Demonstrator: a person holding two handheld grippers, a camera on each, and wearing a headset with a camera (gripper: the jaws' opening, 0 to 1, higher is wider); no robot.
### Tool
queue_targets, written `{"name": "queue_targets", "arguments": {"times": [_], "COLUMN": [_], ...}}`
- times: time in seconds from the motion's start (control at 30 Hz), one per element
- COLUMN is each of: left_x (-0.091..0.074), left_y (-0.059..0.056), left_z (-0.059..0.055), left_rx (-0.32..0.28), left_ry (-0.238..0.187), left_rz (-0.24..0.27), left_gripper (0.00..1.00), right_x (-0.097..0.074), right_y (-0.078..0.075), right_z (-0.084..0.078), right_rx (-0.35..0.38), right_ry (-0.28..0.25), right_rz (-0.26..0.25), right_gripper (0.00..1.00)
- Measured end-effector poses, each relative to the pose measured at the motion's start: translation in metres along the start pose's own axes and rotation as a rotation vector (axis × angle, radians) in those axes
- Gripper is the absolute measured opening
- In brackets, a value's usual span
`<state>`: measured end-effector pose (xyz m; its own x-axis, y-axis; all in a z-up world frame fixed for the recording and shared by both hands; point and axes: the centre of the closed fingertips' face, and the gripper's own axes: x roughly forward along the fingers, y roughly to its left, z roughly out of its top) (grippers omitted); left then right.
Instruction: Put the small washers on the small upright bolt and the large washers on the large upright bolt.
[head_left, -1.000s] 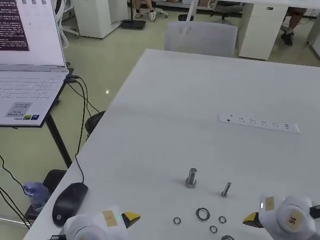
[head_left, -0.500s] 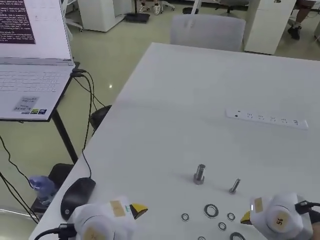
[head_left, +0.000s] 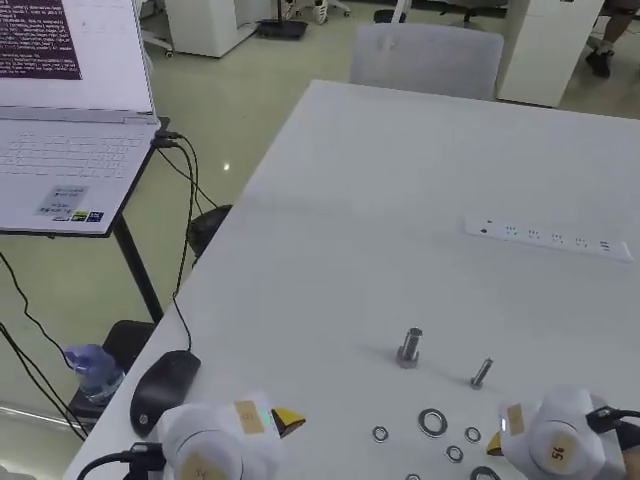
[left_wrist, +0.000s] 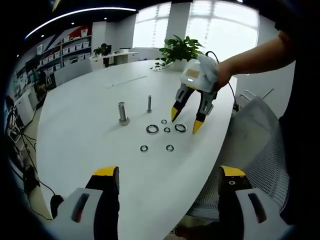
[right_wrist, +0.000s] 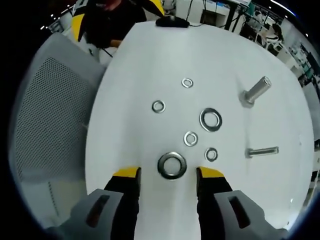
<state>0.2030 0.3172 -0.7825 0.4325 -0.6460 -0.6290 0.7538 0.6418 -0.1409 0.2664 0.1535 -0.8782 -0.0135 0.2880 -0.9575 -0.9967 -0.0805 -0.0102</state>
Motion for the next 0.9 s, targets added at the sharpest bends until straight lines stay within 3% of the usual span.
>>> {"name": "queue_targets", "arguments": {"times": [0.37, 0.77, 0.9], "left_x": [-0.0011, -0.0001, 0.0013], "left_y": [0.0016, 0.0025, 0.0016], "left_z": [-0.0034, -0.0075, -0.0080], "left_rx": [-0.010, -0.019, -0.027], "left_ry": [0.001, -0.002, -0.003], "left_rz": [-0.002, -0.001, -0.005], "left_gripper": [0.77, 0.74, 0.73], "right_x": [0.0001, 0.0021, 0.0028], "right_y": [-0.0038, -0.0023, -0.0010], "right_z": [0.0024, 0.0051, 0.0044], "right_rx": [0.027, -0.010, -0.037], "right_ry": [-0.011, 0.046, 0.091], "right_rz": [0.004, 0.001, -0.006], "right_gripper": [0.41, 0.26, 0.25]}}
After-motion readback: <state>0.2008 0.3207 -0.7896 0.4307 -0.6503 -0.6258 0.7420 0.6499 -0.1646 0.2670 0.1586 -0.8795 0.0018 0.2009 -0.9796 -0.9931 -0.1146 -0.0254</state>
